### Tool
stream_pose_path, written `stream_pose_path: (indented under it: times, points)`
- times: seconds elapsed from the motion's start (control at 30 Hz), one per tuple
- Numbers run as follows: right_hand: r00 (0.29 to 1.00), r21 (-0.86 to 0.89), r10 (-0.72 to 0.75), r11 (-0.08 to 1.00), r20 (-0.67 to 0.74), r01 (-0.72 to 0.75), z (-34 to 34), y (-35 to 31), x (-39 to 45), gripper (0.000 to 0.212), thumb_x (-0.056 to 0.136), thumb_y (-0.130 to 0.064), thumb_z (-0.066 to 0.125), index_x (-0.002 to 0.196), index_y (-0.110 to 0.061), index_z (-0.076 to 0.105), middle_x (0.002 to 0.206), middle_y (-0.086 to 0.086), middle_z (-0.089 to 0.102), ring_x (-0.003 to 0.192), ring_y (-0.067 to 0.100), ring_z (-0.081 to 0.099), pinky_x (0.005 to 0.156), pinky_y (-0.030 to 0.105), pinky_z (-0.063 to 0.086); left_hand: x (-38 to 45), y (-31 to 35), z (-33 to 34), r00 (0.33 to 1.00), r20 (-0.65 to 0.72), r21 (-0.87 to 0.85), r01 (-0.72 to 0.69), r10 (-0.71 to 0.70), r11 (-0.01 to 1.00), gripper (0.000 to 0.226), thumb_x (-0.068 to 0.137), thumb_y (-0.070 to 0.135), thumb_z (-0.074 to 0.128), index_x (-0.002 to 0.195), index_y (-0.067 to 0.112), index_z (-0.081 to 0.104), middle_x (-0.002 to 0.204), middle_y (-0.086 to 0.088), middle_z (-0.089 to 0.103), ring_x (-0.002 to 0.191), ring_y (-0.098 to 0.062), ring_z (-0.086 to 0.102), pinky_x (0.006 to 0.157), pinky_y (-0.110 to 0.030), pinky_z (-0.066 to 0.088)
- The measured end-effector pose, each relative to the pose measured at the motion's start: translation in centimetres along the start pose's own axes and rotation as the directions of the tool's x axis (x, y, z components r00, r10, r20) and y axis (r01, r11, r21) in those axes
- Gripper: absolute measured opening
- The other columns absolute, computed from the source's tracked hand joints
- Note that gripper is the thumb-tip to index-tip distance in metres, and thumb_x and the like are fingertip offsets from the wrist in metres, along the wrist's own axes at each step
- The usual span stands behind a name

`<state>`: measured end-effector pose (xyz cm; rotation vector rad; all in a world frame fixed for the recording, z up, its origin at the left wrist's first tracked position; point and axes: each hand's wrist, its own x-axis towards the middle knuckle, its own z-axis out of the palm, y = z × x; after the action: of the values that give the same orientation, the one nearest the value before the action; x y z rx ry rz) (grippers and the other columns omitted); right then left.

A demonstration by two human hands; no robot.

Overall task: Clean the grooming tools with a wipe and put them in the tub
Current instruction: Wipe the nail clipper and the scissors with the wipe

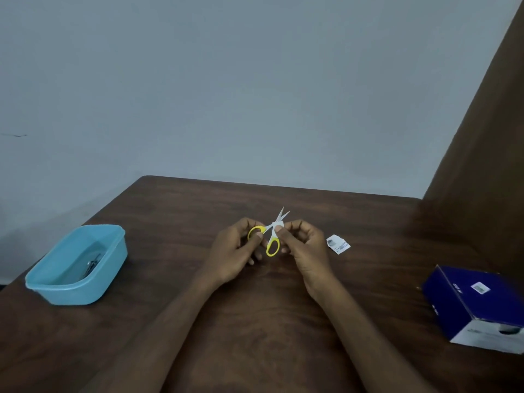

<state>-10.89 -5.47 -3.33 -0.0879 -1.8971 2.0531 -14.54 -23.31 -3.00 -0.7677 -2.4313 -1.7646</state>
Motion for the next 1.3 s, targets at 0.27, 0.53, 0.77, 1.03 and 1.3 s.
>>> stream_pose_path:
  times: [0.27,0.53,0.77,1.03,1.3]
  points:
    - [1.000,-0.097,-0.022,0.995,-0.017,0.020,0.0,-0.7,-1.0,0.019,0.088,-0.019,0.087,0.089,-0.008,0.071,0.083,0.006,0.082,0.078,0.019,0.075,0.082,0.041,0.058,-0.7,0.3,-0.2,1.000,-0.002,-0.005,-0.026,0.026,1.000,0.016,0.114,0.022,0.047,0.114,0.015,0.061,0.091,-0.001,0.079,0.068,-0.023,0.073,0.058,-0.029,0.054]
    - [0.995,-0.236,-0.088,0.969,-0.041,0.076,-0.1,-0.9,-1.3,0.016,0.085,-0.023,0.090,0.083,-0.018,0.074,0.079,-0.001,0.081,0.079,0.023,0.079,0.077,0.049,0.061,-0.8,-0.3,0.0,0.990,0.025,0.296,-0.138,0.137,0.945,0.013,0.106,0.032,0.065,0.119,0.032,0.069,0.093,0.015,0.072,0.081,-0.009,0.069,0.070,-0.027,0.054]
    - [0.993,-0.206,-0.118,0.972,-0.017,0.112,0.5,-1.0,-1.5,0.014,0.088,-0.018,0.087,0.085,-0.016,0.073,0.080,0.001,0.081,0.081,0.022,0.078,0.080,0.049,0.061,-1.0,0.0,0.0,0.992,0.036,0.329,-0.130,0.125,0.935,0.019,0.108,0.042,0.056,0.098,0.026,0.061,0.078,0.003,0.063,0.072,-0.013,0.059,0.068,-0.039,0.047]
    - [0.992,-0.062,-0.080,0.995,-0.101,0.074,0.3,-1.2,-1.4,0.015,0.091,-0.020,0.085,0.086,-0.015,0.071,0.081,0.003,0.079,0.070,0.017,0.072,0.077,0.047,0.060,-1.0,0.1,0.2,0.996,-0.021,0.286,-0.078,0.087,0.955,0.030,0.098,0.040,0.074,0.084,0.022,0.054,0.064,0.007,0.053,0.055,-0.007,0.044,0.054,-0.018,0.036]
    - [0.989,-0.095,-0.136,0.987,-0.052,0.131,0.9,-1.0,-1.6,0.019,0.092,-0.016,0.084,0.081,-0.007,0.071,0.077,0.006,0.076,0.066,0.012,0.073,0.063,0.028,0.058,-1.0,0.1,0.1,0.993,0.016,0.321,-0.115,0.116,0.940,0.039,0.094,0.046,0.076,0.076,0.022,0.050,0.061,0.010,0.050,0.056,-0.006,0.046,0.055,-0.023,0.036]
